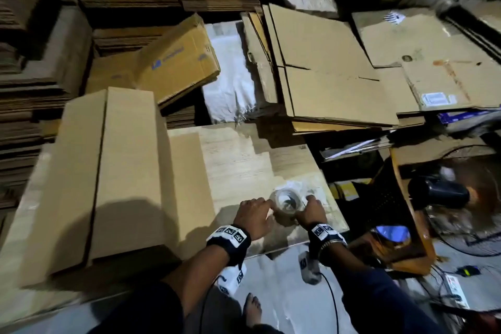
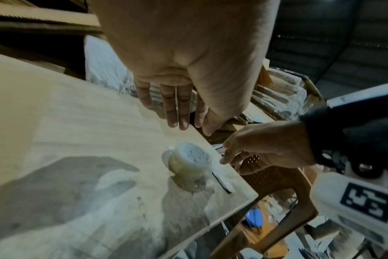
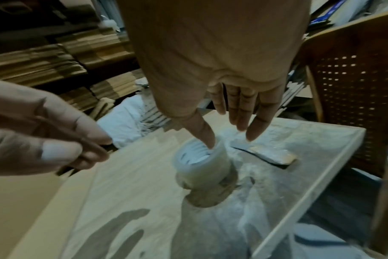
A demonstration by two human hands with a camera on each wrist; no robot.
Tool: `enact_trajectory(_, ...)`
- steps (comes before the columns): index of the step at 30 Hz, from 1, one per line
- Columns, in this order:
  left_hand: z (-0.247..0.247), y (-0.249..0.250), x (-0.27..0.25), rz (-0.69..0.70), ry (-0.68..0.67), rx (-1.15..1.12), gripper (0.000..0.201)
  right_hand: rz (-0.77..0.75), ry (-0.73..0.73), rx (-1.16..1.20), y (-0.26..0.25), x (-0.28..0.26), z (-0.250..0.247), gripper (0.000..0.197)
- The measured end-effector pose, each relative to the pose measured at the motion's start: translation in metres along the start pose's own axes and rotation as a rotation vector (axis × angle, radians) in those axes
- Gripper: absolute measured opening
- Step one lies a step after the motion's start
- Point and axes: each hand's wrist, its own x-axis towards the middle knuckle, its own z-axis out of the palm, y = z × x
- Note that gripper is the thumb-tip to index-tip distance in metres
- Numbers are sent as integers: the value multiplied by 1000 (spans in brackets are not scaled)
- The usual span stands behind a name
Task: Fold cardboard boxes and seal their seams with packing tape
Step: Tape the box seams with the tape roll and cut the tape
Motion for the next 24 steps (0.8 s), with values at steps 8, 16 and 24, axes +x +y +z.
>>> enact_trajectory(8, 76, 28, 64, 29, -89, 98, 57, -32, -188, -2, 41, 43, 12, 68)
enact_trajectory(16, 105, 24, 85, 45, -105, 223, 51, -133, -121, -62, 47, 50, 20, 25)
enact_trajectory(24, 43, 13, 71, 27, -12, 284, 58, -410, -29, -96, -9, 33, -15, 19)
